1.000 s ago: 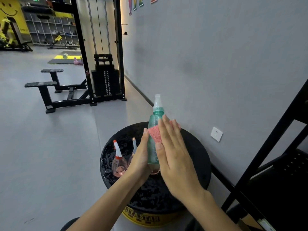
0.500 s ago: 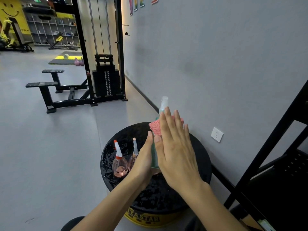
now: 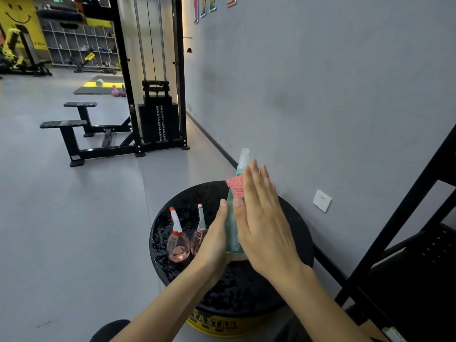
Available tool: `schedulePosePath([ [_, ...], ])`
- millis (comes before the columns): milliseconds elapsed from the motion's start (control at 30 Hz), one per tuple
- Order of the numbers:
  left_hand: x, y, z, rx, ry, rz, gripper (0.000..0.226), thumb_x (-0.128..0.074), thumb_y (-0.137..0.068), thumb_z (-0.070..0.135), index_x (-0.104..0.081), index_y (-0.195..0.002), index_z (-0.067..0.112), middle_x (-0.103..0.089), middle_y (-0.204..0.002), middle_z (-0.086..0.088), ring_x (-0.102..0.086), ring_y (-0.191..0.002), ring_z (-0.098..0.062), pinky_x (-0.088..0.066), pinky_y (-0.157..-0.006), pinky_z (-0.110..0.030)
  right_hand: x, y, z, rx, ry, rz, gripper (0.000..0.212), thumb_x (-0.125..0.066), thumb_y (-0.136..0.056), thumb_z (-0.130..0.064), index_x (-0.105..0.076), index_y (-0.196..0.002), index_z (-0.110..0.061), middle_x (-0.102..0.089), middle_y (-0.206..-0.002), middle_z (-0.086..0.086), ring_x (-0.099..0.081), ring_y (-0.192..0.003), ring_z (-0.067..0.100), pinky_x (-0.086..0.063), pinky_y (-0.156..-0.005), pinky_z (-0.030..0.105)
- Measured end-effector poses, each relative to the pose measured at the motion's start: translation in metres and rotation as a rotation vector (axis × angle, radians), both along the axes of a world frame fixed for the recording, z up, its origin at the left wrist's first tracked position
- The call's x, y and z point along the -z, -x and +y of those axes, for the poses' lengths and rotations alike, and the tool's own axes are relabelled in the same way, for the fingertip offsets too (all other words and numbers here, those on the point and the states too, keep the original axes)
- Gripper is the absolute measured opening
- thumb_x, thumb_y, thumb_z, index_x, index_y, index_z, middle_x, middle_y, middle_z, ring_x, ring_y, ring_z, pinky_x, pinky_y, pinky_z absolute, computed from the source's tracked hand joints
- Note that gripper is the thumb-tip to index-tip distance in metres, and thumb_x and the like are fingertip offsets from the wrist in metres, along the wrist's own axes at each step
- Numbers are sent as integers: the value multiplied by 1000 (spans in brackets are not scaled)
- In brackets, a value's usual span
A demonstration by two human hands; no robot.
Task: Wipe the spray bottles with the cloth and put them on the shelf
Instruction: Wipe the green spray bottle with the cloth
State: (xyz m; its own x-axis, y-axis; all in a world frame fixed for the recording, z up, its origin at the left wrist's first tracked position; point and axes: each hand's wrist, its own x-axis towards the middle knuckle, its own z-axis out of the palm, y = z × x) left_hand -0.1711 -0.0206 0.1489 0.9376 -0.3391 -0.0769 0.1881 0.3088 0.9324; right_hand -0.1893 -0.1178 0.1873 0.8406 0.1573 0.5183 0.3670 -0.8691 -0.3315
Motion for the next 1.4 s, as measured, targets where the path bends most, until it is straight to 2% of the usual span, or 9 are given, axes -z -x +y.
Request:
schedulePosePath([
  [133,-1,-6,7,-81,27,40,54,-27,-93,63,-66,-114,34,-74,-112,4,-70,-101,-11,-54,-72,-27,21,25,6,-54,48,-35,57,-11,-102,-36,8,-154,-20,14,-162,-7,18,-147,7,1,-121,33],
  [233,-3,-6,13,-92,23,50,57,-28,-93,62,-70,-107,25,-76,-102,0,-72,-94,-10,-52,-76,-26,38,37,8,-82,58,-78,57,-21,-103,-30,-2,-155,-17,3,-164,-4,7,-150,13,-4,-119,35],
  [600,3,-5,5,-61,87,34,51,-25,-96,60,-55,-132,37,-67,-125,7,-66,-112,-15,-59,-80,-42,3,-12,-1,-123,-146,53,55,-15,-104,-41,1,-154,-27,6,-162,-15,17,-143,-7,-6,-123,33],
  [767,2,-7,14,-108,61,45,51,-27,-97,58,-65,-109,27,-77,-93,4,-74,-84,-10,-56,-59,-23,31,24,6,-152,-53,-8,54,-17,-105,-34,2,-155,-24,9,-162,-13,14,-147,4,-1,-122,32],
  [867,2,-6,15,-61,36,16,51,-27,-96,58,-67,-103,27,-78,-90,4,-74,-82,-9,-56,-61,-21,43,33,4,-158,-66,-11,55,-19,-104,-33,-1,-155,-23,7,-162,-14,11,-149,7,-3,-122,33],
  [1067,3,2,3,-58,25,-33,43,-24,-98,54,-59,-119,40,-71,-116,10,-68,-106,-10,-57,-81,-34,17,0,-5,-113,-144,13,56,-11,-102,-43,0,-154,-26,6,-162,-15,16,-145,-2,-7,-123,37],
  [1233,4,-1,2,-64,51,-19,49,-23,-99,56,-54,-131,36,-69,-122,4,-68,-107,-15,-58,-76,-36,9,-6,-3,-117,-118,37,54,-13,-104,-41,2,-154,-27,8,-162,-15,19,-143,-5,-6,-123,36],
  [1333,3,-3,8,-103,65,-36,41,-25,-100,52,-53,-127,40,-77,-100,6,-72,-90,-6,-53,-76,-29,26,16,5,-129,-39,-9,53,-16,-106,-34,4,-154,-26,9,-162,-13,16,-146,3,-3,-123,36],
  [1400,3,-3,12,-108,67,-8,38,-28,-98,54,-58,-114,38,-77,-100,1,-73,-83,-4,-53,-69,-23,39,28,9,-138,0,-35,54,-21,-106,-30,0,-155,-23,4,-163,-10,12,-149,8,-4,-122,37],
])
